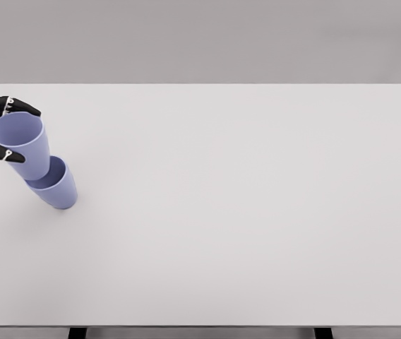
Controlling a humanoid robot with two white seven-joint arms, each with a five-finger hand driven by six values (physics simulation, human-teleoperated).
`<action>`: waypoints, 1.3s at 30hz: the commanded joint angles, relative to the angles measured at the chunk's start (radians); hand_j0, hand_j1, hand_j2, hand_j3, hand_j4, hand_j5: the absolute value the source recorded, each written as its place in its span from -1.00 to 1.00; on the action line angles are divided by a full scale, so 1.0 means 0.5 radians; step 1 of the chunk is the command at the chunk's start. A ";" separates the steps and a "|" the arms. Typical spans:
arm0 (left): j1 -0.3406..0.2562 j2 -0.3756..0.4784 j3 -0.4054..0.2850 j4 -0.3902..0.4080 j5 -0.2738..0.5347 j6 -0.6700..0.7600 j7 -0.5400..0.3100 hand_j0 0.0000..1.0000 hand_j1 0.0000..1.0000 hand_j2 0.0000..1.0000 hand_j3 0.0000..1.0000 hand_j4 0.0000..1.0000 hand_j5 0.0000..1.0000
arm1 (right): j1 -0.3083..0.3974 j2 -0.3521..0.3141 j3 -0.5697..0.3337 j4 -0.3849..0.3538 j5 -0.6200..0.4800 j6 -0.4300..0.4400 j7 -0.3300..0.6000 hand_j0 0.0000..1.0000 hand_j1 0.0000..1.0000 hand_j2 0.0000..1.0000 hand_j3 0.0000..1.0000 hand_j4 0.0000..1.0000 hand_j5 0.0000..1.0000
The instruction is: Place the right cup on the left cup with left arm
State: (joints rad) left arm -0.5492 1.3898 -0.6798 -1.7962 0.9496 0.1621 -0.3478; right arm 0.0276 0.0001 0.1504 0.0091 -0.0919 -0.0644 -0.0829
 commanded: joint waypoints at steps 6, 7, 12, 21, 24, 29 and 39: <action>0.000 0.018 0.001 -0.006 0.015 -0.005 -0.007 0.37 0.37 0.37 0.37 0.37 0.37 | 0.000 0.000 0.000 0.000 0.000 0.000 0.000 1.00 1.00 1.00 1.00 1.00 1.00; 0.000 0.015 0.001 -0.006 0.015 -0.005 -0.007 0.37 0.37 0.37 0.37 0.37 0.37 | 0.000 0.000 0.000 0.000 0.000 0.000 0.000 1.00 1.00 1.00 1.00 1.00 1.00; 0.000 0.015 0.001 -0.009 0.015 -0.008 -0.022 0.37 0.37 0.37 0.37 0.37 0.37 | 0.000 0.000 0.000 0.000 0.000 0.000 0.000 1.00 1.00 1.00 1.00 1.00 1.00; 0.000 -0.003 0.001 -0.009 0.021 -0.060 -0.078 0.37 0.37 0.37 0.37 0.37 0.37 | 0.000 0.000 0.000 0.000 0.000 0.000 0.000 1.00 1.00 1.00 1.00 1.00 1.00; 0.000 -0.028 -0.003 -0.009 0.021 -0.057 -0.078 0.37 0.37 0.37 0.37 0.37 0.37 | 0.000 0.000 0.000 0.000 0.000 0.000 0.000 1.00 1.00 1.00 1.00 1.00 1.00; 0.003 -0.055 -0.003 -0.009 0.018 -0.057 -0.078 0.37 0.37 0.37 0.37 0.37 0.37 | 0.000 0.000 0.000 0.000 0.000 0.000 0.000 1.00 1.00 1.00 1.00 1.00 1.00; 0.018 -0.067 -0.003 -0.003 0.009 -0.054 -0.075 0.37 0.37 0.37 0.37 0.37 0.37 | 0.000 0.000 0.000 0.000 0.000 0.000 0.000 1.00 1.00 1.00 1.00 1.00 1.00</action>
State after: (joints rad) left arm -0.5385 1.3558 -0.6828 -1.7989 0.9509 0.1341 -0.3852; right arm 0.0276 0.0001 0.1504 0.0091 -0.0919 -0.0644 -0.0829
